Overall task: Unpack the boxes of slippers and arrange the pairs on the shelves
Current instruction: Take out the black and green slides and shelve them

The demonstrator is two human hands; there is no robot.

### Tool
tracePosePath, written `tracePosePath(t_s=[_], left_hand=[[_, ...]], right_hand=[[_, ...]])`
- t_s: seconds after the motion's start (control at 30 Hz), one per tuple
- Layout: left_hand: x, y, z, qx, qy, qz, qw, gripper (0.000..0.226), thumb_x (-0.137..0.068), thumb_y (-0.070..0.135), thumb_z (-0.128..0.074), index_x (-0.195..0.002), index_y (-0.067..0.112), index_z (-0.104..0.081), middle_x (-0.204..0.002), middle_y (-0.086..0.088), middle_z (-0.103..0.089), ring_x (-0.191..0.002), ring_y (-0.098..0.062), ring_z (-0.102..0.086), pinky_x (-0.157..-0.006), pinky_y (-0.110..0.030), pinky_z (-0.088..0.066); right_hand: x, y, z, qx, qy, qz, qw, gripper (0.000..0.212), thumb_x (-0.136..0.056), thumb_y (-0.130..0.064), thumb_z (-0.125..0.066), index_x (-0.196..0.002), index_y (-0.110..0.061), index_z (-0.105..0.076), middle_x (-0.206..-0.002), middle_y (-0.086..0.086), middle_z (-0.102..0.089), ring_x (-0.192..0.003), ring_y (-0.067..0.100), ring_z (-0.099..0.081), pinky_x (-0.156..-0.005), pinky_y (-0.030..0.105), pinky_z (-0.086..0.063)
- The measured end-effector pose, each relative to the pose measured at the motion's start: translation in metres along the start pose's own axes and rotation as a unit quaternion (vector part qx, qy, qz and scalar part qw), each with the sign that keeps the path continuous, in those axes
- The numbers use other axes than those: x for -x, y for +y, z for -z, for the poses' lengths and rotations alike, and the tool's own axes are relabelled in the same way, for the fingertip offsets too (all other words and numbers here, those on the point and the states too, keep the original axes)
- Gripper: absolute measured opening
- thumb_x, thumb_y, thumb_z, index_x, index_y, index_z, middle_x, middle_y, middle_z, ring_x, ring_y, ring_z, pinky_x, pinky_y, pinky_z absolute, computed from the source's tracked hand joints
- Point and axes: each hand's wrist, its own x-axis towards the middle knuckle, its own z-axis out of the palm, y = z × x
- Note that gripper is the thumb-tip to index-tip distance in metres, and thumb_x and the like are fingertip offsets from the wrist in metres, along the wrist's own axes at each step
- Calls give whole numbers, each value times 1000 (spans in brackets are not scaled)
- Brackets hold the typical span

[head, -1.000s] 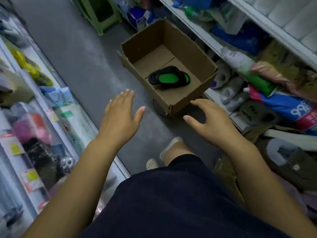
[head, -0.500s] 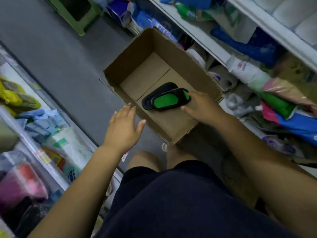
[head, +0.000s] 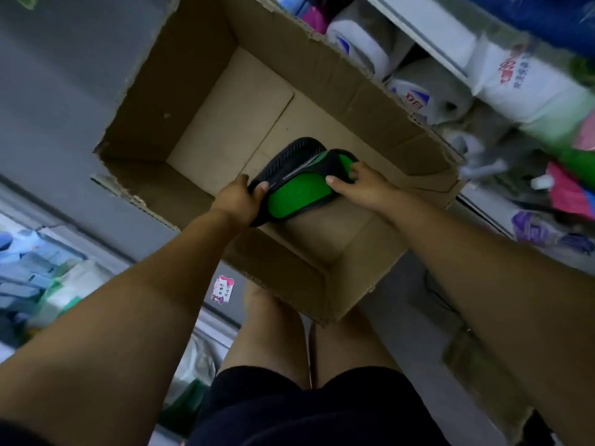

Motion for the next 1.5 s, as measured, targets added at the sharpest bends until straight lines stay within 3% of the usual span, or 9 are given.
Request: tracePosePath(t_s=[0.2, 0.53, 0.67, 0.77, 0.9, 1.17, 1.3, 1.37, 1.5], left_hand=[[-23, -11, -7, 102, -32, 37, 994, 43, -107, 39, -45, -117, 0, -62, -106, -17, -63, -103, -35, -61, -81, -38, -44], [8, -20, 32, 131, 85, -65, 986, 23, -96, 24, -67, -112, 7, -62, -111, -12, -64, -102, -28, -62, -86, -44, -56], [13, -27, 49, 93, 160, -116, 976, 21, -93, 21, -71, -108, 9, -63, -107, -4, -59, -100, -23, -59, -74, -26, -51], [16, -32, 55, 52, 175, -180, 967, 21, -90, 21, -73, -104, 9, -64, -104, -7, -59, -96, -26, -58, -79, -44, -55], [19, -35, 52, -15, 152, -268, 951, 18, -86, 19, -77, -99, 10, -67, -98, -7, -59, -91, -26, -54, -76, -49, -51], [16, -39, 40, -72, 32, -355, 932, 38, -86, 46, -58, -99, 12, -67, -106, -9, -61, -99, -31, -55, -80, -53, -51], [20, -36, 29, -53, 104, -261, 958, 46, -93, 45, -59, -131, 19, -56, -152, -11, -41, -137, -34, -36, -112, -56, -37], [32, -26, 16, 119, 74, -116, 983, 83, -92, 45, -69, -158, 24, -22, -168, -6, -11, -151, -32, -18, -120, -46, -24], [40, -9, -19, 487, -120, 122, 856, 123, -75, 63, -77, -162, 18, -3, -164, -12, -29, -139, -29, -47, -117, -52, -36]], right_hand=[[-12, 14, -7, -97, -1, -10, 995, 83, -96, -53, -57, -159, -17, -16, -163, 5, -27, -148, 24, -30, -114, 40, -33], [1, 16, -13, -182, 111, -65, 975, 62, -94, -39, -67, -138, 1, -49, -125, 8, -58, -113, 25, -56, -94, 35, -48], [-2, 12, -13, -270, 107, -127, 948, 79, -92, -51, -64, -149, -4, -39, -147, 16, -49, -131, 32, -51, -106, 42, -46], [-6, 6, -15, -401, 78, -152, 900, 72, -95, -51, -60, -149, -8, -40, -149, 17, -48, -133, 31, -51, -108, 41, -47], [5, 4, -27, -328, 139, -117, 927, 66, -91, -61, -59, -141, -18, -53, -132, 9, -62, -115, 25, -62, -97, 43, -54], [20, 14, -43, -491, 15, -82, 867, 42, -98, -24, -62, -138, -15, -54, -138, 14, -57, -118, 30, -62, -88, 37, -59], [16, 20, -59, -528, 46, -86, 844, 56, -94, -6, -66, -145, -19, -46, -142, 13, -55, -122, 29, -61, -92, 37, -58], [18, 13, -70, -573, 70, -97, 811, 63, -92, -8, -69, -148, -18, -43, -143, 13, -55, -121, 29, -61, -89, 34, -59], [21, -3, -91, -621, 124, -128, 763, 71, -88, -14, -74, -150, -20, -40, -146, 15, -50, -123, 33, -59, -95, 43, -57]])
